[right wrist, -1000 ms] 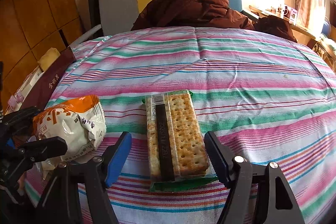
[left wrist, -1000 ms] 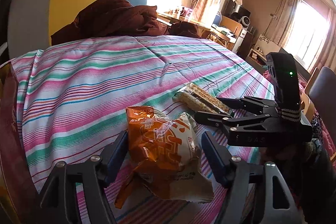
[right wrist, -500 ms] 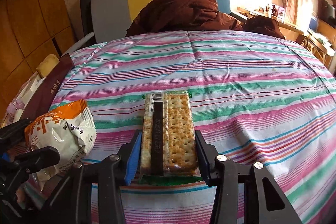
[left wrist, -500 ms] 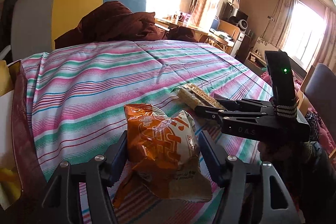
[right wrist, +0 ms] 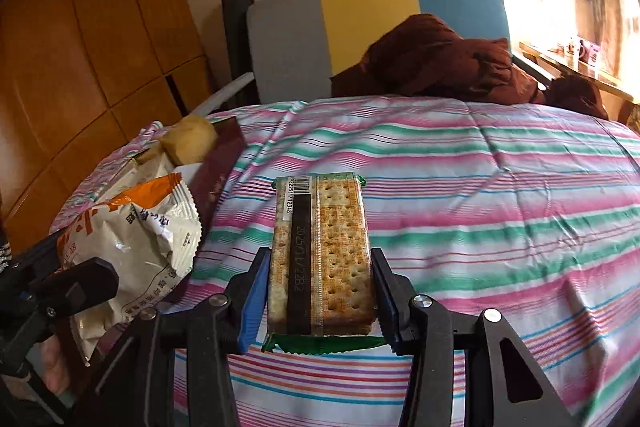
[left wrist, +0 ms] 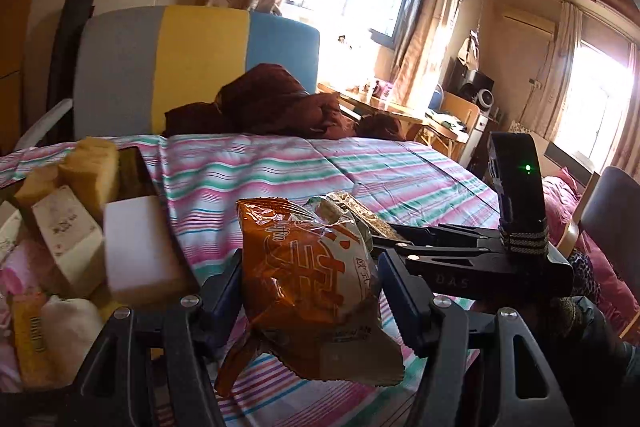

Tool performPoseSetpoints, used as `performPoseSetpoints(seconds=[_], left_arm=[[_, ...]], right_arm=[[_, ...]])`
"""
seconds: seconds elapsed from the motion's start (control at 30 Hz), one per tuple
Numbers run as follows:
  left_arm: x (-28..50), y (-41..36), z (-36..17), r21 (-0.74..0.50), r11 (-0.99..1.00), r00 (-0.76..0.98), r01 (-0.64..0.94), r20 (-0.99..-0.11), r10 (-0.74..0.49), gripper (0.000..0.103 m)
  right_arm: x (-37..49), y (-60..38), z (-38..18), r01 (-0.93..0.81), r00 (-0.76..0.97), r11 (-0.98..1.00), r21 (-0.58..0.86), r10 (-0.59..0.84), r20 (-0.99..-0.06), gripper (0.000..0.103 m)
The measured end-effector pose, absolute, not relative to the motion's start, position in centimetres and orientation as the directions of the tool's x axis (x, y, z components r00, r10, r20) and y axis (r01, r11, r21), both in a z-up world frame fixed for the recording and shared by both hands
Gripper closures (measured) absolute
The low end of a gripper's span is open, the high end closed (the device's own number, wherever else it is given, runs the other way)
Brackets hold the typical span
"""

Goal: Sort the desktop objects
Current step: 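Carry the chip packet and snack bar over the gold tray with both tools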

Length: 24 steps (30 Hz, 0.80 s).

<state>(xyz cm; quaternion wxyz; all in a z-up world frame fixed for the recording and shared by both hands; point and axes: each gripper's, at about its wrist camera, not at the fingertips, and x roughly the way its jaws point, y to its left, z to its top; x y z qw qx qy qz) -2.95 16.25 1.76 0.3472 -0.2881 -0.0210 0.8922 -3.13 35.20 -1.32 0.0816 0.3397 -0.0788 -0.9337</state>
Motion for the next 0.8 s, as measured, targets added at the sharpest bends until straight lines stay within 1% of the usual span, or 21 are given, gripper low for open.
performPoseSetpoints(seconds=[0.17,0.4,0.67,0.8], left_arm=[[-3.6,10.8,2.9,-0.242,-0.832,-0.690,-0.499,-0.471,0.550,0.037],[-4.7,3.7,2.4,-0.251,-0.910,-0.779,-0.331,-0.472,0.413,0.037],[-5.6,1.3,1.1,-0.229,-0.939,-0.806,-0.257,-0.486,0.339,0.037],[-6.2,0.8,0.2,-0.232,-0.943,-0.795,-0.241,-0.510,0.328,0.037]], right_arm=[[-4.5,29.7,0.0,0.217,-0.749,-0.955,0.204,-0.297,-0.592,0.055],[-6.0,22.6,1.0,0.354,-0.719,-0.915,0.193,-0.398,-0.569,0.055],[-7.3,18.1,0.3,0.420,-0.673,-0.889,0.180,-0.439,-0.595,0.055],[-8.0,16.9,-0.8,0.429,-0.653,-0.888,0.165,-0.431,-0.622,0.055]])
